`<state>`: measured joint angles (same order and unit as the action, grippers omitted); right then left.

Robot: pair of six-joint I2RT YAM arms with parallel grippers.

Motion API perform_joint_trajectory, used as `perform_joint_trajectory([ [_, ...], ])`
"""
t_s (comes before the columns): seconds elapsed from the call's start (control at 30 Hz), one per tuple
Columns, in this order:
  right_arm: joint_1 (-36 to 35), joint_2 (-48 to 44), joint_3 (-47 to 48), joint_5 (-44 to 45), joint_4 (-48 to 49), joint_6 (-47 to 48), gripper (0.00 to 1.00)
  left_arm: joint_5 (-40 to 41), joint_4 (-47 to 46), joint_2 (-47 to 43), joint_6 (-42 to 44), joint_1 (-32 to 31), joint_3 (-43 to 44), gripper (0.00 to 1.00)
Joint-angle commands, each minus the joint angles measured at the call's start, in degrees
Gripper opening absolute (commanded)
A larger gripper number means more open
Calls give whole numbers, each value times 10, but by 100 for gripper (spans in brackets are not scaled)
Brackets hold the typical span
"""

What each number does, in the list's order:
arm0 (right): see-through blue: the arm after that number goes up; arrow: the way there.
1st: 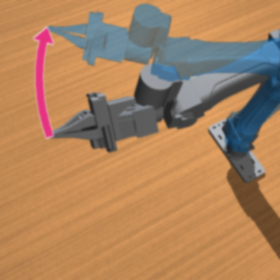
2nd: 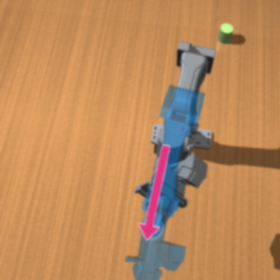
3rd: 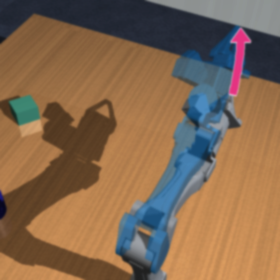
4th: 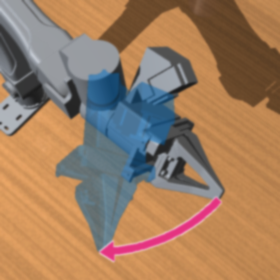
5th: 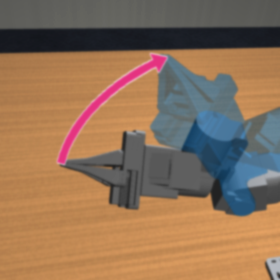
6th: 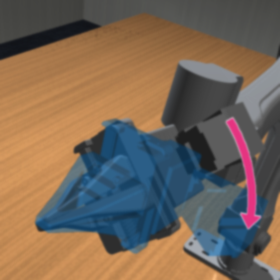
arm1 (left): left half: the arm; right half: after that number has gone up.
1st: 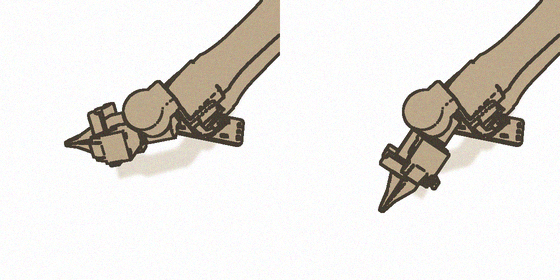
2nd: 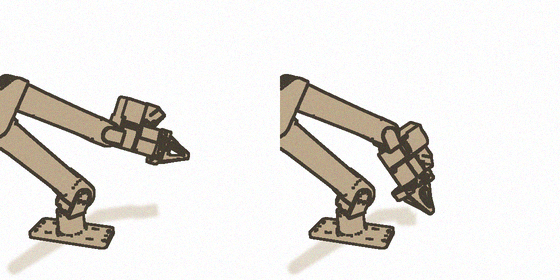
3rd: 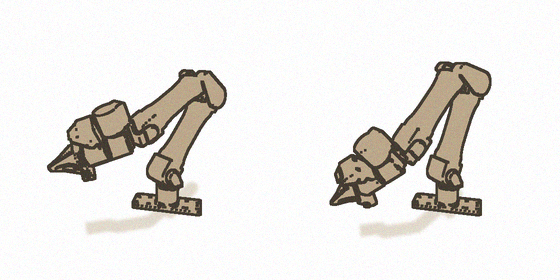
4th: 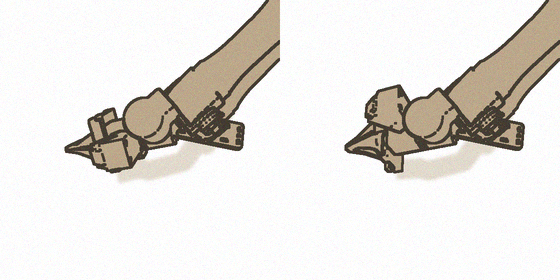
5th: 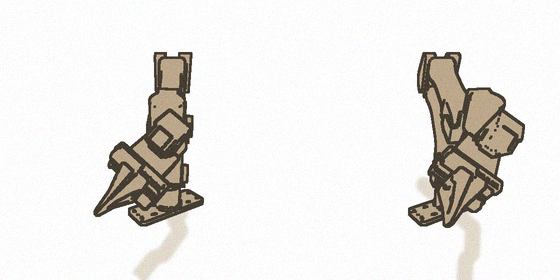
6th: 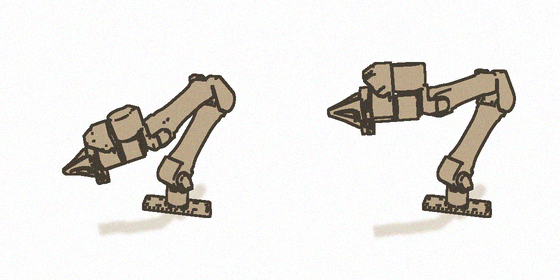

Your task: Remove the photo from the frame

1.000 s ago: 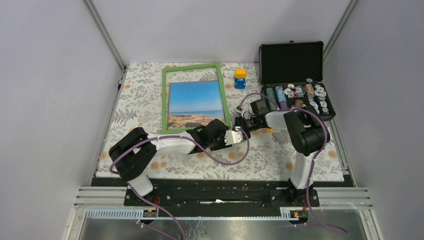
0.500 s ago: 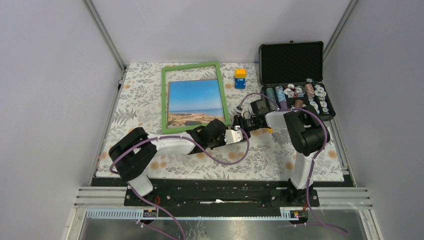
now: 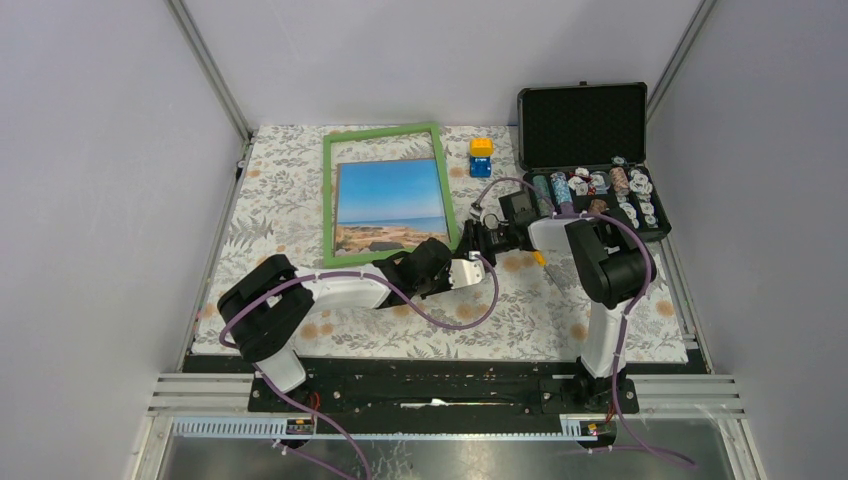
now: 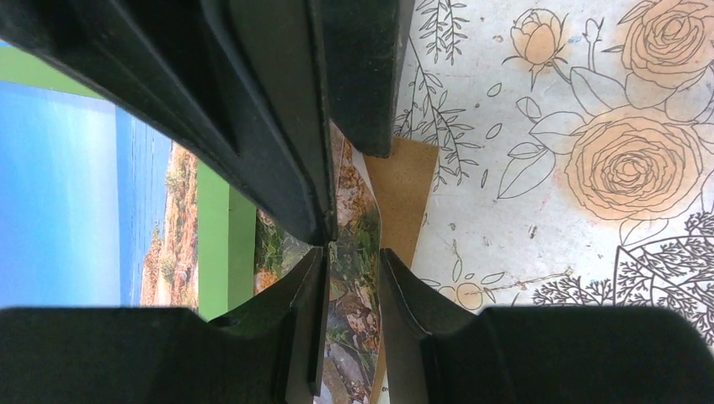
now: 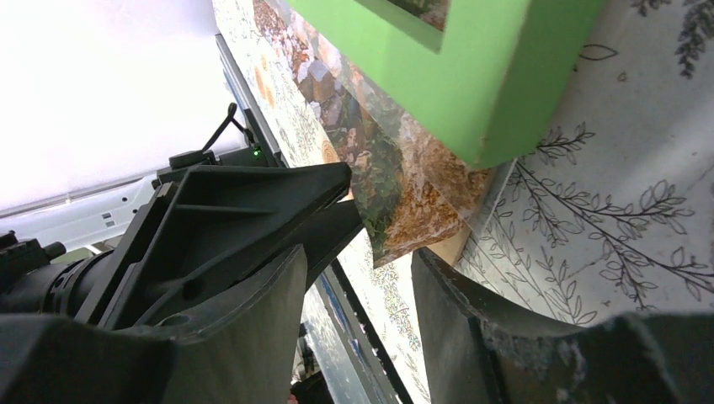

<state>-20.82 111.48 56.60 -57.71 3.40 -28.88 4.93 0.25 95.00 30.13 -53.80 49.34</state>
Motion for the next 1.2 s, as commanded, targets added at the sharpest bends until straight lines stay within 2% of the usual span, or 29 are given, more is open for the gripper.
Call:
perform_joint_trajectory([
  [0.0, 0, 17, 14, -17, 23, -22, 56, 18, -27, -13, 4, 3, 4, 33],
  [0.3, 0, -1, -12, 0, 17, -14, 49, 17, -28, -15, 4, 4, 4, 33],
  [0.43, 0, 16, 5, 10, 3, -17, 41, 16, -26, -15, 5, 4, 6, 33],
  [0.6, 0, 24, 19, 10, -9, -23, 25, 12, -27, -22, 3, 4, 1, 36],
  [0.73, 0, 20, 16, 12, -9, -25, 3, 2, -39, -36, 1, 4, -17, 47],
  [0.77, 0, 19, 16, 12, -8, -25, 0, 1, -42, -39, -1, 5, -21, 48],
  [0.97, 0, 14, 17, 4, -5, -31, 0, 3, -59, -37, -14, 5, -29, 62],
  [1.17, 0, -10, 4, -7, 23, -54, 0, 8, -79, -24, -18, 6, -33, 64],
])
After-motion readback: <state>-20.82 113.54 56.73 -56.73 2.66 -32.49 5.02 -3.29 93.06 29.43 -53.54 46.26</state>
